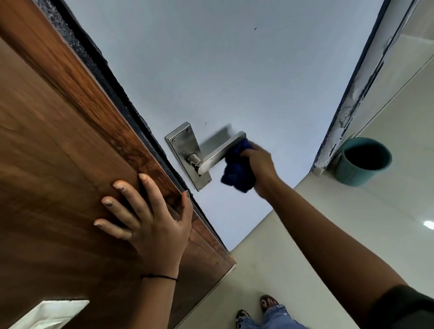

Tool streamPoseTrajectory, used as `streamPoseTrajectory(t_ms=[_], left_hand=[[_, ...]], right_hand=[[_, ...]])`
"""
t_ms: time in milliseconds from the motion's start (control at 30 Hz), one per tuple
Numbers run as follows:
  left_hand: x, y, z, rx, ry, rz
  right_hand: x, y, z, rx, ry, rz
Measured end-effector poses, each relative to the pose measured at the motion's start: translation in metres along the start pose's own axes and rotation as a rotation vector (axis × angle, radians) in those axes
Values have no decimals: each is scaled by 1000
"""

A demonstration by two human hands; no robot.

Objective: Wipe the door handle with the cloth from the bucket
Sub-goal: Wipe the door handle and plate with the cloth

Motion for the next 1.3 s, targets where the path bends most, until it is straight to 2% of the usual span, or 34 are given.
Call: streamPoseTrajectory(t_ms=[67,233,367,467,567,700,800,867,967,1000,1100,1167,1233,1300], left_hand=[[0,0,0,-8,9,4],[0,-1,0,-14,18,4],[1,-2,0,-18,9,9],[3,-2,0,-22,6,6],[3,-1,-1,-15,-5,-3],[5,8,0,31,-39,-108],[1,35,-6,19,-113,-273],[-4,68,-15,-65,-219,-426],[-16,136,-29,-156,-509,-728],[-22,162,-33,-99,-645,-858],[-31,244,-41,279,-1157,-1199],[-27,308,-45,386,-1387,-1333],[-22,366,-49,342,-1465,-1345],[-13,422,-54,308,-1459,-1334]], right_hand=[[-17,20,-9,-67,-50,106],[-47,45,-30,11,-3,207],[-63,58,-40,136,31,122],[-70,66,-38,200,157,41],[-69,68,-38,275,194,-59],[-49,70,-31,249,149,-195],[-7,62,-21,213,162,-165],[30,50,-17,196,136,-120],[101,29,-12,111,122,-40],[125,20,-9,83,111,9],[194,-11,-9,16,51,213],[242,-41,-12,14,12,329],[284,-69,-13,57,-25,321],[330,-93,-9,117,-61,247]])
Point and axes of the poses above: each hand's wrist, its own z-axis towards the middle knuckle, its own x-axis out of the back of the hand, y = z × x, the point moved 4 cm from there along z, towards the middle knuckle, and after that the axes turned 4 degrees about x, right-handed, at the moved point
